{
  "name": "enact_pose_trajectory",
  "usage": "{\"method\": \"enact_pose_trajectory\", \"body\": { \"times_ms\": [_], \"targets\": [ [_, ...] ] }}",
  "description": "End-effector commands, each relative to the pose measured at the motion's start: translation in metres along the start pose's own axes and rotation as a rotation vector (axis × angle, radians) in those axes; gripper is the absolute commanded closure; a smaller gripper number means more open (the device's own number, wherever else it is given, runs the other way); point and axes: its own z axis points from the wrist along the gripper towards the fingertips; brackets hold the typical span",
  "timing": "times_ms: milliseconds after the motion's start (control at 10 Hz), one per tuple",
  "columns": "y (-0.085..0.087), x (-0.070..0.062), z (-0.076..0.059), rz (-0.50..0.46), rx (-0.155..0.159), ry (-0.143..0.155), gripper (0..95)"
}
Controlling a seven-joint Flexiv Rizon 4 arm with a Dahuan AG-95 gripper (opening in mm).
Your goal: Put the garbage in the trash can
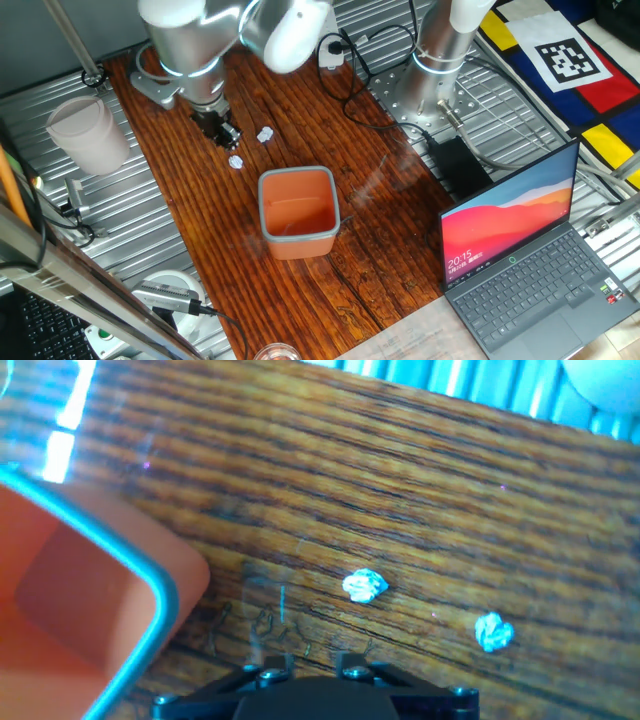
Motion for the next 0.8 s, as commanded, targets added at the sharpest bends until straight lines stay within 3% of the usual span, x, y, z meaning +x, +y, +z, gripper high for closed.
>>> {"method": "enact_pose_trajectory", "body": {
  "times_ms": [100, 500, 800],
  "targets": [
    [0.001, 0.001, 0.009, -0.006, 0.001, -0.007, 38.0],
    [0.005, 0.002, 0.028, -0.017, 0.0, -0.007, 38.0],
    [0.007, 0.006, 0.032, -0.019, 0.001, -0.007, 38.0]
  ]
}}
